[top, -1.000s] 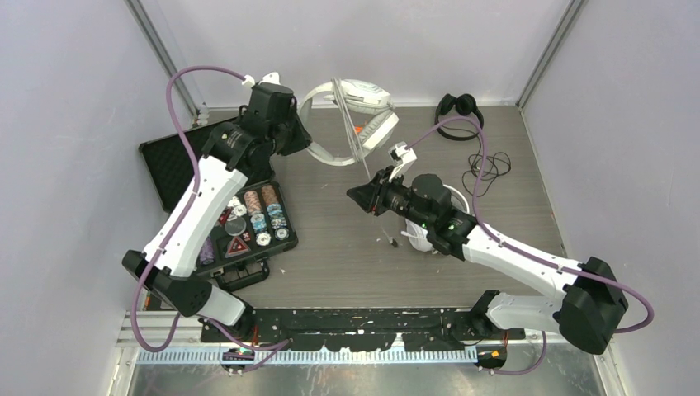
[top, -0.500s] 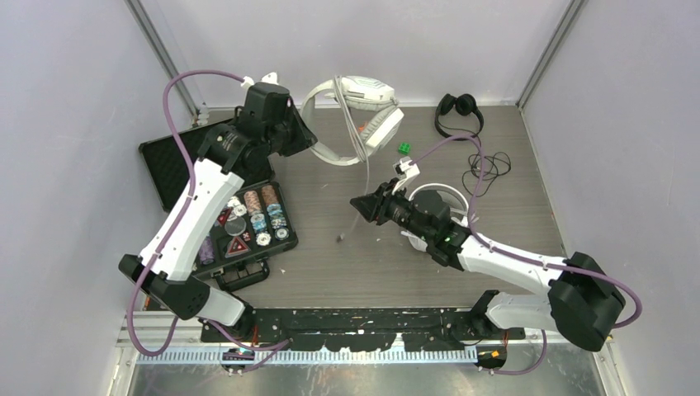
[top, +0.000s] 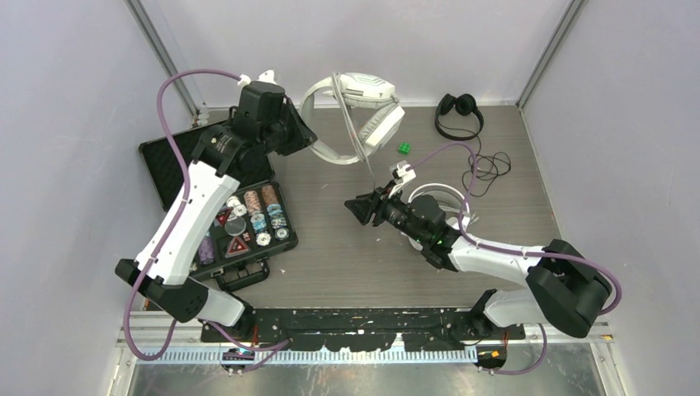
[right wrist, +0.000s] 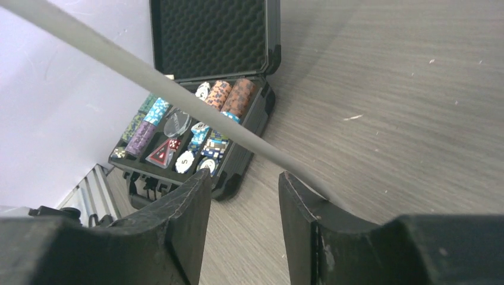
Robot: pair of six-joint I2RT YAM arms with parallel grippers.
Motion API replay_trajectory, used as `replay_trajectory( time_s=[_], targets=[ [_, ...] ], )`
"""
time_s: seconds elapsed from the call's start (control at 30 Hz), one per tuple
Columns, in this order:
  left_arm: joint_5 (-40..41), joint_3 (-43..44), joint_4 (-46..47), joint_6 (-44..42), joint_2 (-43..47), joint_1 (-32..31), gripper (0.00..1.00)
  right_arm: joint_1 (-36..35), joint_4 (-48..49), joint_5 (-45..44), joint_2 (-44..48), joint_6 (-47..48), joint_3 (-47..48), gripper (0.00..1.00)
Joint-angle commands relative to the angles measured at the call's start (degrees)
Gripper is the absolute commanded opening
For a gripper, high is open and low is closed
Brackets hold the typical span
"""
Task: Wrap the headphones
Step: Wrap the headphones cable around the headphones.
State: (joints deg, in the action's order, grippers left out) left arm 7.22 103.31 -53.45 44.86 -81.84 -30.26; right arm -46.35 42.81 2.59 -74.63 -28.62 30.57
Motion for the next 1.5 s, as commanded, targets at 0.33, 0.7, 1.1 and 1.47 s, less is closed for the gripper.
replay_trajectory(
  time_s=[0.33,0.7,1.1,1.47],
  targets=[
    [-6.0,6.3,6.7,-1.7,2.6,0.3,0.00,0.0,-1.0,-8.2,7.1,11.3,-0.1,0.53],
    [-6.2,9.1,5.4,-3.2,1.1,0.3,0.00,0.6,-4.2,-4.2,9.1,17.4,-0.9,0.57],
    [-7.0,10.7,4.4,-3.5,0.0,0.3,0.00,0.6,1.1,13.3,1.6,14.3,2.5,0.61],
    [-6.3,11.8,4.2,-4.8,-1.1,0.3,0.00,1.0,-5.0,5.3,11.0,16.9,-1.9,0.62]
  ],
)
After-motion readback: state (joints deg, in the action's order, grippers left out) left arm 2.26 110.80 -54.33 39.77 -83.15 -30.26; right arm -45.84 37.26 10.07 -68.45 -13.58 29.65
